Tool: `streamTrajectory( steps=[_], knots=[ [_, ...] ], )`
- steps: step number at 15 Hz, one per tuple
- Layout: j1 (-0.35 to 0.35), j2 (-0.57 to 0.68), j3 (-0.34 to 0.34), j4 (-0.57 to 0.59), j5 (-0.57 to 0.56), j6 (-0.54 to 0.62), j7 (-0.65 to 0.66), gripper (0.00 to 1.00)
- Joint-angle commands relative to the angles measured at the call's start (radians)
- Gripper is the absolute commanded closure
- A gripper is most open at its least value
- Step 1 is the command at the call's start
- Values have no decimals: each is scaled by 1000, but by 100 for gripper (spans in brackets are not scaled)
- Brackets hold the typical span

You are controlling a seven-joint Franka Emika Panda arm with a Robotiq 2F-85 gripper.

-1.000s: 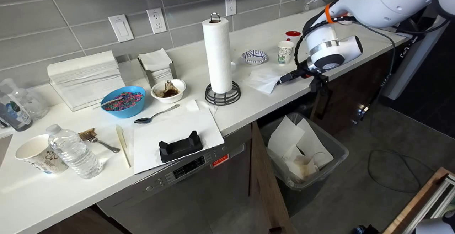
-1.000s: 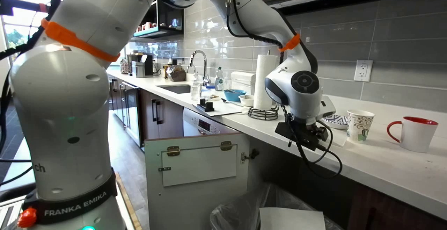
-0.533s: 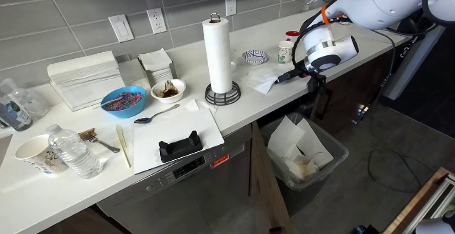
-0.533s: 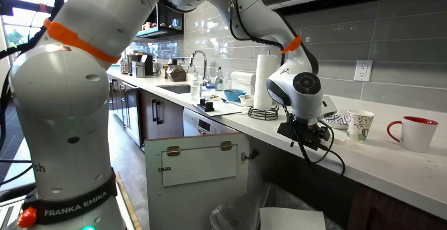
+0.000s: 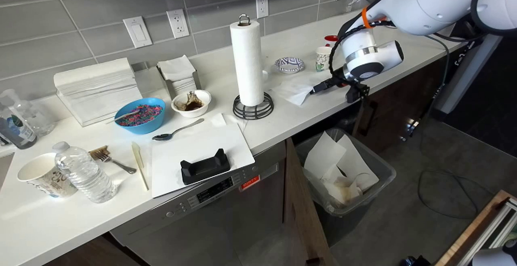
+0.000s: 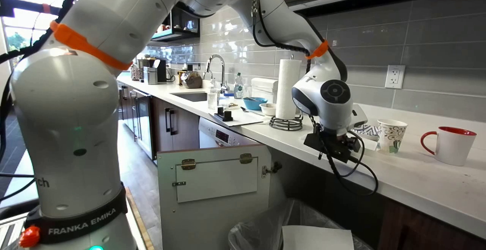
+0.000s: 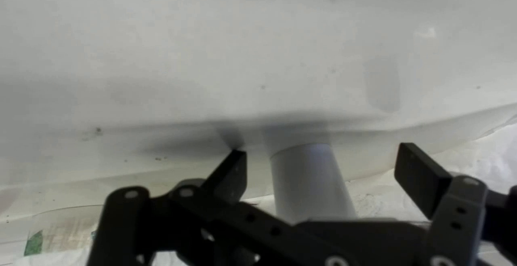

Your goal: Push the tissue forward

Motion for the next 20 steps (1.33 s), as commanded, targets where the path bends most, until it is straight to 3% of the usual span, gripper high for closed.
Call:
streamTrajectory(
  steps=[1,9,10,12,14,17,20],
  knots=[
    [-14,41,6,49,30,-26,-29,0],
    [-13,59,7,79,30,-25,-30,0],
    [-14,60,7,81,31,-25,-31,17],
    [-15,62,7,85,34,-24,-33,34],
    [-17,62,8,86,35,-23,-34,39],
    [-18,62,8,85,40,-22,-35,39],
    [-19,63,8,86,43,-23,-37,60]
  ],
)
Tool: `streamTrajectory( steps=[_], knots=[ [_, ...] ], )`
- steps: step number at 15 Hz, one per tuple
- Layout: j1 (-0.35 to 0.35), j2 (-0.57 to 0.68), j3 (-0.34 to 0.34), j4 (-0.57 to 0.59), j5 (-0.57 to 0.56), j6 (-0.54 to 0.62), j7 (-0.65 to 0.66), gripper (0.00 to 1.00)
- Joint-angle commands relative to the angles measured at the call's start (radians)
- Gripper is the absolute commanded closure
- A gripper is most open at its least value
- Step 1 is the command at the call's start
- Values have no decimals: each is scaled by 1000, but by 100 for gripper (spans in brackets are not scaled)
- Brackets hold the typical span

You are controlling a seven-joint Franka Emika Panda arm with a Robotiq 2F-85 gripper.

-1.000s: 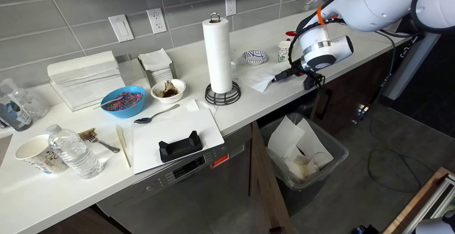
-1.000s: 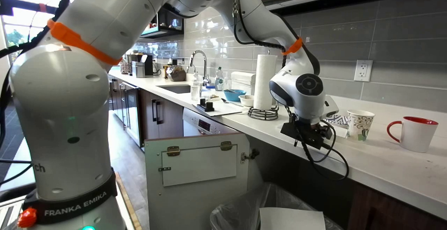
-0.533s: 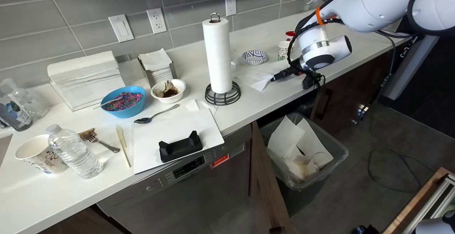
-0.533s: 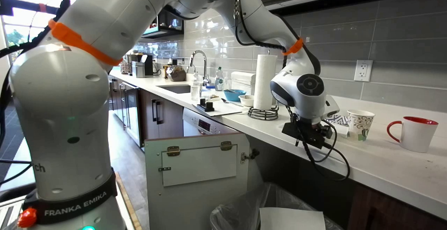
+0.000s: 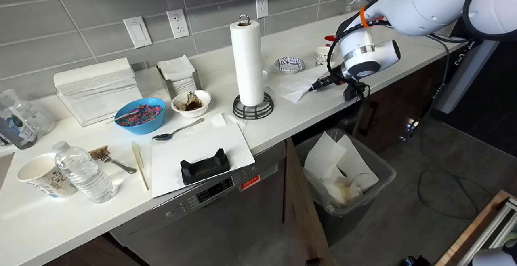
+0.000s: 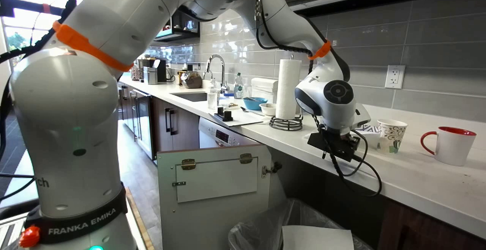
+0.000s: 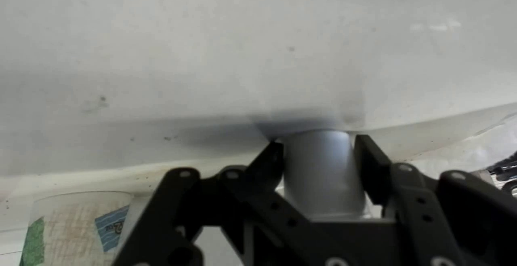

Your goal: Push the tissue forward

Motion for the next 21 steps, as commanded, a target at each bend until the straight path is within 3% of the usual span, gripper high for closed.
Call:
streamTrajectory(
  steps=[1,6,10,17,21],
  knots=[
    [-12,33,7,35,36,-23,-37,75],
    [-11,31,9,31,37,-25,-37,88],
    [-8,15,8,11,33,-19,-37,88],
    [44,-98,-4,-143,-62,52,13,88],
    [95,-202,-9,-271,-119,181,18,88]
  ],
)
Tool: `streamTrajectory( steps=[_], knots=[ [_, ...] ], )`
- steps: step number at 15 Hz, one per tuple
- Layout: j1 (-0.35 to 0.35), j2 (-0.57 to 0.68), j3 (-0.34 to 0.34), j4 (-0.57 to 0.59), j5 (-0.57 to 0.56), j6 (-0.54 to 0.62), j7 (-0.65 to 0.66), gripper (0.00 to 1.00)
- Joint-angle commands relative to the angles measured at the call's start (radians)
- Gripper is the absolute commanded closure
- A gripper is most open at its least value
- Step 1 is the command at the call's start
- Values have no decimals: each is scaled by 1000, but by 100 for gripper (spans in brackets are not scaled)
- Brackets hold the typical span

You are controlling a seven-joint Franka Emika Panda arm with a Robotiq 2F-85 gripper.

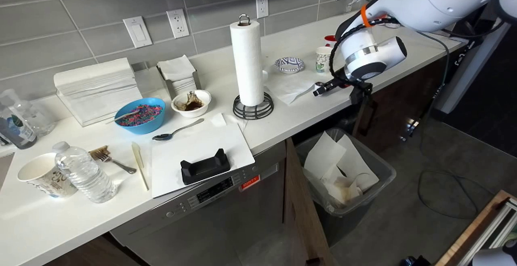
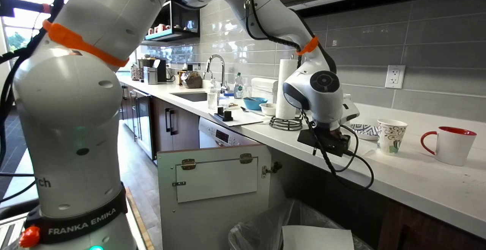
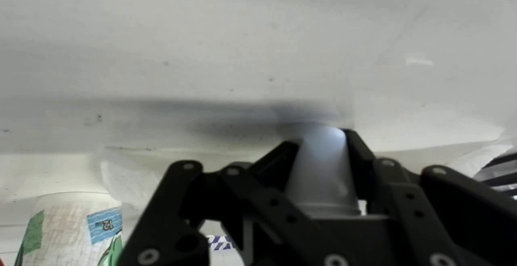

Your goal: Push the tissue forward

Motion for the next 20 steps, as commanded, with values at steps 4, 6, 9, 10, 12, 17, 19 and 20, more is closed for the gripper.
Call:
streamTrajectory(
  steps=[4,6,9,10,12,17,19,20],
  knots=[
    [80,-210,-3,-271,-70,200,12,88],
    [93,-259,0,-326,-72,236,12,88],
    [109,-325,5,-391,-71,276,10,88],
    [115,-344,6,-409,-73,289,13,88],
    [121,-378,10,-441,-80,302,18,88],
    [120,-448,10,-563,-165,270,108,88],
    [121,-445,10,-614,-246,270,205,88],
    [120,-447,7,-636,-280,264,240,88]
  ],
)
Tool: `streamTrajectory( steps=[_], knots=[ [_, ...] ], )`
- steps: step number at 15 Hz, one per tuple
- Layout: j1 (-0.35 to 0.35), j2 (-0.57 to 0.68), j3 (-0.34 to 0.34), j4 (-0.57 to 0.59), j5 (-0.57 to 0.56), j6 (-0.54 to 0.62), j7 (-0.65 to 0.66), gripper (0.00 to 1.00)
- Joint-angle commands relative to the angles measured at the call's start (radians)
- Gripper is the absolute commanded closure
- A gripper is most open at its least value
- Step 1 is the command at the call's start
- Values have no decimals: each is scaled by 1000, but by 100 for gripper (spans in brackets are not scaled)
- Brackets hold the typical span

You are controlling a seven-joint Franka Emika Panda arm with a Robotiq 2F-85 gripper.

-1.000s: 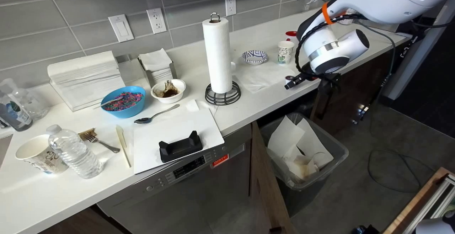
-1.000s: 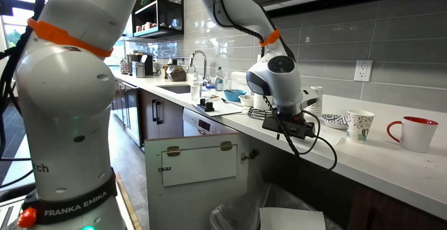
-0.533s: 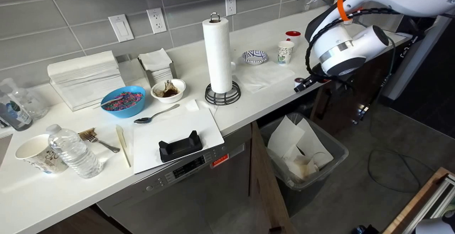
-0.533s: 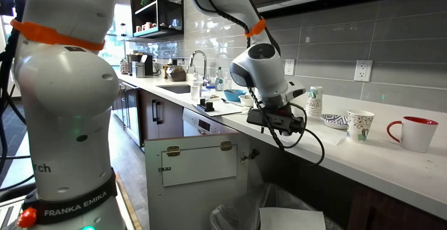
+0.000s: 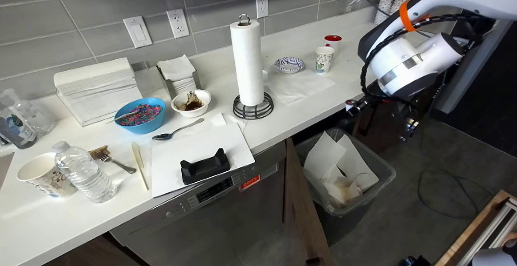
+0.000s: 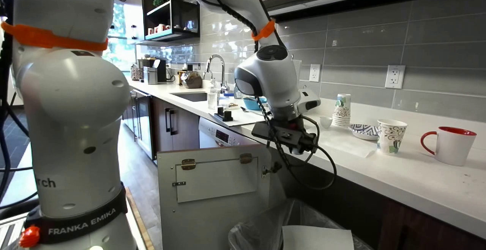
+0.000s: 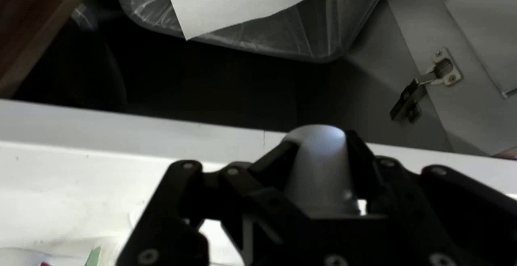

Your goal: Push the tissue forward

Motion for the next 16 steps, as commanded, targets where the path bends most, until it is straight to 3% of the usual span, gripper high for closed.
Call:
streamTrajectory(
  steps=[1,14,15,16],
  knots=[
    [2,-32,-5,-103,-129,-17,147,88],
    [-64,15,-86,-42,-323,-280,293,88],
    [-67,22,-92,-33,-330,-288,305,38],
    [-71,28,-97,-23,-343,-300,318,37]
  ],
)
